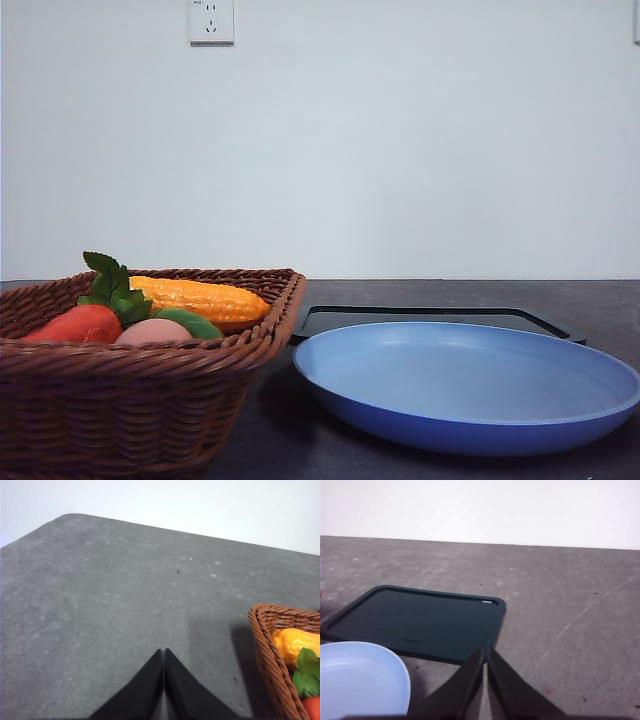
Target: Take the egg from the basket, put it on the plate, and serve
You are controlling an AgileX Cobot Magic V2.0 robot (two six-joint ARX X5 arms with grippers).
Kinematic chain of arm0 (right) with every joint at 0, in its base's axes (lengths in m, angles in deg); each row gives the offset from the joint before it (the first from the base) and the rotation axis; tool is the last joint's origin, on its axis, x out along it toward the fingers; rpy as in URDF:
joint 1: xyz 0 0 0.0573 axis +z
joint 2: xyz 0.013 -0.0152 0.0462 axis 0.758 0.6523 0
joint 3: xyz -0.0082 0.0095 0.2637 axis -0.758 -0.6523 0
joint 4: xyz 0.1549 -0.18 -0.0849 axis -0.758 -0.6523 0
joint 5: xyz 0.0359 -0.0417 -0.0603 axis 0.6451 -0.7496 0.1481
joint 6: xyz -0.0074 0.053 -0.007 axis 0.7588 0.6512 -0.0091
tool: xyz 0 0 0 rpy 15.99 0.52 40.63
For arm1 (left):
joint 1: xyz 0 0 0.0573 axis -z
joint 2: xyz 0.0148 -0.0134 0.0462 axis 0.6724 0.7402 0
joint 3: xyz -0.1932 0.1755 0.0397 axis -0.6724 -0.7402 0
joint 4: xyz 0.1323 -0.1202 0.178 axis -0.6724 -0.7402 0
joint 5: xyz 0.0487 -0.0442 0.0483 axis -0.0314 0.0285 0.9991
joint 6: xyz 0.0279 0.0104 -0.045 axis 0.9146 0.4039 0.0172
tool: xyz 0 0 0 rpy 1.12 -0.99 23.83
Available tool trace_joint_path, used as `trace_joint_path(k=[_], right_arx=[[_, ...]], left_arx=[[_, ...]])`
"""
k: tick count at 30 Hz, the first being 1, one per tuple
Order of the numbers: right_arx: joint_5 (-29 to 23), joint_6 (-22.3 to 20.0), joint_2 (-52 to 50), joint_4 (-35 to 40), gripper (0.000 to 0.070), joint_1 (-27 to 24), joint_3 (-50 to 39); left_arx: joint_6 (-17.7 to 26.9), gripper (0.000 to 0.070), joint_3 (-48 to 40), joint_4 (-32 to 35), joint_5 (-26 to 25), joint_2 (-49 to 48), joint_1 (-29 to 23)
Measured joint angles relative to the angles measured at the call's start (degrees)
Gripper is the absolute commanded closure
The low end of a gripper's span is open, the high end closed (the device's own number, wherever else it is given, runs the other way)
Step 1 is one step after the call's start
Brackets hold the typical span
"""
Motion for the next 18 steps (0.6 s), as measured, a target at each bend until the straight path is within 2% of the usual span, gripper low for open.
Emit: trace_joint_path(k=[6, 9, 18], right_arx=[[0.0, 0.0, 0.0, 0.0, 0.07, 0.0, 0.0], [0.0, 0.9, 0.0, 0.0, 0.07, 0.0, 0.0], [0.0, 9.2, 0.0, 0.0, 0.07, 0.0, 0.0]], left_arx=[[-0.7, 0.07, 0.0, 0.0, 0.0, 0.0, 0.0], [-2.8, 0.07, 0.0, 0.0, 0.0, 0.0, 0.0], [-18.9, 0.07, 0.0, 0.1, 0.0, 0.0, 0.0]])
